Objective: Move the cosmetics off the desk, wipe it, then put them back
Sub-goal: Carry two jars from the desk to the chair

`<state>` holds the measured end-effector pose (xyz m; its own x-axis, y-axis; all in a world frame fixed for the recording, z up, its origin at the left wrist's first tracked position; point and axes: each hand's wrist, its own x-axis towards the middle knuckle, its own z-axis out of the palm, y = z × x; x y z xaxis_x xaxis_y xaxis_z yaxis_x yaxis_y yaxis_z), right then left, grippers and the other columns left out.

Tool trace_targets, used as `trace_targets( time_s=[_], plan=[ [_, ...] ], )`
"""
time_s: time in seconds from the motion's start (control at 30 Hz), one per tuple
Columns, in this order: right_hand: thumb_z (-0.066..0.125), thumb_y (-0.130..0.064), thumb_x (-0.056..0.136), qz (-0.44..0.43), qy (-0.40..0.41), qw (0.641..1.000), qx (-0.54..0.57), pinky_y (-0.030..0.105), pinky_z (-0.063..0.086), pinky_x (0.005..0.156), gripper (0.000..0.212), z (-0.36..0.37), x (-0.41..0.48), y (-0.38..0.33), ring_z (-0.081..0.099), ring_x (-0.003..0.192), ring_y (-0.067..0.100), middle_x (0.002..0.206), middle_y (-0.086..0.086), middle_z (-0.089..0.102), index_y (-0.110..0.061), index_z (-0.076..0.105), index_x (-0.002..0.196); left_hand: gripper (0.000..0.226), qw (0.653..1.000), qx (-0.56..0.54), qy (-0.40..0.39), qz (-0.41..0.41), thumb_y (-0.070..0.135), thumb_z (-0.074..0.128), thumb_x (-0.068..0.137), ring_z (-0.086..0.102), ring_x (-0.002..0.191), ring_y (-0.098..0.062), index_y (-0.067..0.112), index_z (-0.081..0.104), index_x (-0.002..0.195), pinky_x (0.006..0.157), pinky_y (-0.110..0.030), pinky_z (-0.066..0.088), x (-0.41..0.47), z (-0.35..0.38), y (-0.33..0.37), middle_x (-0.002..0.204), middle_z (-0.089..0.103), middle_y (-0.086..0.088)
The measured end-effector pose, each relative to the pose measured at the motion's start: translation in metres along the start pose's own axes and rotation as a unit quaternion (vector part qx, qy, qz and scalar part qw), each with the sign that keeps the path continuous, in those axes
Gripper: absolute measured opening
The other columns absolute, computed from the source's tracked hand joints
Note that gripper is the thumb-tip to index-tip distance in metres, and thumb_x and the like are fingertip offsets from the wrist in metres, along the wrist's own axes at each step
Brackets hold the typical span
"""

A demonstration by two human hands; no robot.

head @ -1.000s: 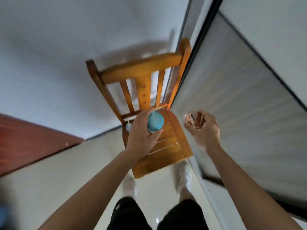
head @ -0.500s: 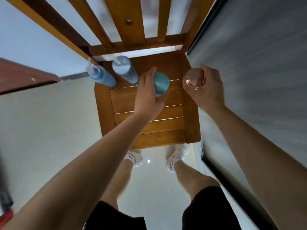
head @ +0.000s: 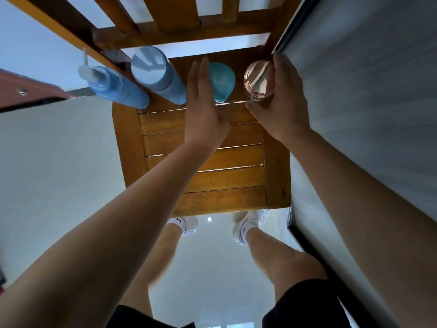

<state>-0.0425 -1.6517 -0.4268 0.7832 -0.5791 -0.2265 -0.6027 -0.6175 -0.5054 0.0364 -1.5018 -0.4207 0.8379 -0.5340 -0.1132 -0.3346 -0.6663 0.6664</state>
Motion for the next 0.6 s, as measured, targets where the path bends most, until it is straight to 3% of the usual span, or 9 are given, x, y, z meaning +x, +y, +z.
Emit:
trace_targets(
  time_s=[0.07, 0.17, 0.3, 0.37, 0.5, 0.6],
  plan=[
    [0.068, -0.047, 0.091, 0.005, 0.024, 1.000, 0.000, 0.026, 0.026, 0.109, 0.090, -0.015, -0.020, -0.005, 0.018, 0.153, 0.025, 0.167, 0.007, 0.017, -0.018, 0.018, 0.159, 0.079, 1.000, 0.008, -0.011, 0.021, 0.018, 0.066, 0.090, 0.019, 0.151, -0.029, 0.008, 0.022, 0.155, 0.114, -0.026, 0.027, -0.019, -0.015, 0.012, 0.163, 0.018, -0.015],
    [0.052, -0.054, 0.097, 0.002, 0.071, 0.997, 0.010, 0.033, 0.030, 0.113, 0.078, -0.051, -0.052, -0.025, 0.017, 0.153, 0.024, 0.167, 0.006, 0.016, -0.019, 0.019, 0.159, 0.063, 0.997, 0.004, -0.014, 0.074, 0.028, 0.055, 0.099, 0.020, 0.151, -0.024, 0.009, 0.029, 0.152, 0.116, -0.022, 0.024, -0.049, -0.050, 0.035, 0.163, 0.021, -0.013],
    [0.047, -0.052, 0.102, -0.060, 0.160, 0.985, 0.017, 0.046, 0.036, 0.116, 0.069, -0.114, -0.078, -0.082, 0.021, 0.152, 0.026, 0.166, 0.012, 0.020, -0.017, 0.026, 0.157, 0.048, 0.985, 0.002, 0.041, 0.168, 0.025, 0.053, 0.102, 0.029, 0.148, -0.020, 0.008, 0.041, 0.145, 0.116, -0.039, 0.036, -0.068, -0.131, 0.065, 0.158, 0.034, -0.013],
    [0.049, -0.049, 0.103, -0.108, 0.213, 0.971, 0.017, 0.047, 0.035, 0.117, 0.067, -0.153, -0.084, -0.126, 0.024, 0.151, 0.029, 0.164, 0.017, 0.023, -0.013, 0.030, 0.156, 0.047, 0.974, 0.032, 0.057, 0.217, 0.026, 0.049, 0.103, 0.029, 0.148, -0.027, 0.009, 0.039, 0.146, 0.111, -0.051, 0.038, -0.066, -0.195, 0.079, 0.158, 0.033, -0.015],
    [0.056, -0.042, 0.102, -0.197, 0.301, 0.933, 0.008, 0.055, 0.035, 0.114, 0.068, -0.231, -0.086, -0.237, 0.027, 0.149, 0.039, 0.160, 0.027, 0.025, -0.004, 0.033, 0.154, 0.058, 0.950, 0.142, 0.139, 0.239, 0.026, 0.054, 0.101, 0.019, 0.150, -0.039, 0.006, 0.033, 0.151, 0.113, -0.063, 0.025, -0.049, -0.347, 0.101, 0.160, 0.024, -0.023],
    [0.053, -0.043, 0.102, -0.277, 0.315, 0.907, -0.017, 0.051, 0.020, 0.123, 0.068, -0.278, -0.098, -0.334, 0.024, 0.150, 0.041, 0.161, 0.028, 0.023, -0.007, 0.031, 0.155, 0.062, 0.922, 0.219, 0.229, 0.225, 0.030, 0.052, 0.101, 0.016, 0.150, -0.042, 0.005, 0.030, 0.153, 0.115, -0.064, 0.018, -0.058, -0.472, 0.124, 0.160, 0.021, -0.026]
  ],
)
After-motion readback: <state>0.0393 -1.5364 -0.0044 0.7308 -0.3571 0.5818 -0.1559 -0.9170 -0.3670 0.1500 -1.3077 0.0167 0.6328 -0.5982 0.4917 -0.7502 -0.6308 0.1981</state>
